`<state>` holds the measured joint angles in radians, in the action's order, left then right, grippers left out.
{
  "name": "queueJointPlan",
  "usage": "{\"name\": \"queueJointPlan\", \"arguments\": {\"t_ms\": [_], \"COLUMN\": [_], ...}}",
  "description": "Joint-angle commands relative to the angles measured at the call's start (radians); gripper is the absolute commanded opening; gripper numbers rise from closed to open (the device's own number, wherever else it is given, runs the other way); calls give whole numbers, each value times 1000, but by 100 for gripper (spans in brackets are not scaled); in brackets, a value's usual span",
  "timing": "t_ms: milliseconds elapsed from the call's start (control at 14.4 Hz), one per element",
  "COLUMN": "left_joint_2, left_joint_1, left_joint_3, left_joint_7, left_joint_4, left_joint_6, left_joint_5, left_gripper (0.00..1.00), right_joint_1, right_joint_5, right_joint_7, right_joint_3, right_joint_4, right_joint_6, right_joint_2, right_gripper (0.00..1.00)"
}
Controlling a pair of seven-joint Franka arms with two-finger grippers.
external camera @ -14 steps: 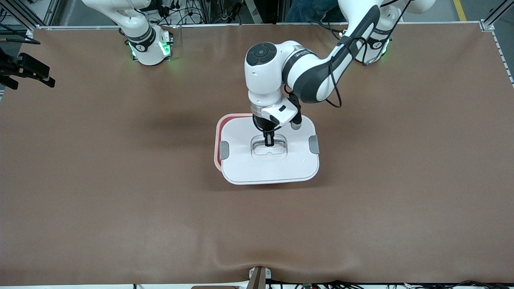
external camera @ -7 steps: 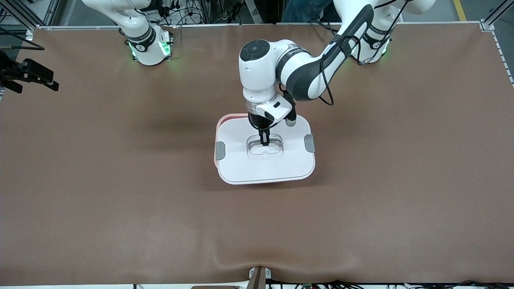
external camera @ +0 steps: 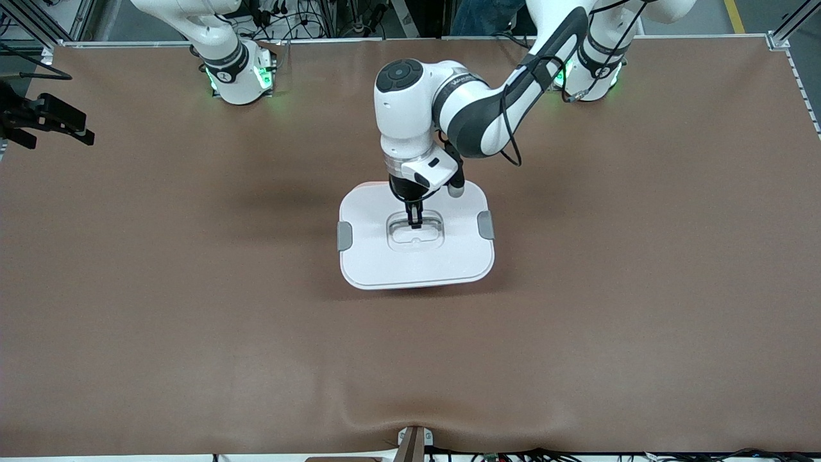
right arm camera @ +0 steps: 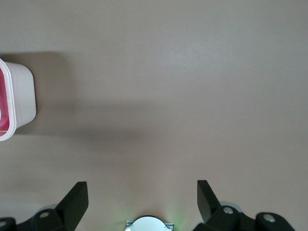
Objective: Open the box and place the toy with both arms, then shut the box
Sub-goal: 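Lower the lid onto the box with the left gripper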
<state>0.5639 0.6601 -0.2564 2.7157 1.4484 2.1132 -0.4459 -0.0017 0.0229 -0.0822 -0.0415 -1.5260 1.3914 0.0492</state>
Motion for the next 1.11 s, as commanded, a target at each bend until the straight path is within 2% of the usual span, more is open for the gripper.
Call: {"name": "queueJointPlan", "arguments": {"t_ms": [0,1040], "left_joint_2": [10,10], "left_joint_1": [6,21], "left_joint_3": [2,2], "left_joint_7": [58,56], "left_joint_4": [0,50], "left_joint_6": [11,39], "left_joint_5": [-27,-27], "left_gripper": [0,0], "right_joint_1": [6,8], "right_joint_5": [-11,-8], "right_joint_7": [9,9], "right_joint_3": [2,3], "right_joint_4": [24,27], "right_joint_6": [-12,-9], "right_joint_2": [-9,1], "right_gripper": [100,100]}}
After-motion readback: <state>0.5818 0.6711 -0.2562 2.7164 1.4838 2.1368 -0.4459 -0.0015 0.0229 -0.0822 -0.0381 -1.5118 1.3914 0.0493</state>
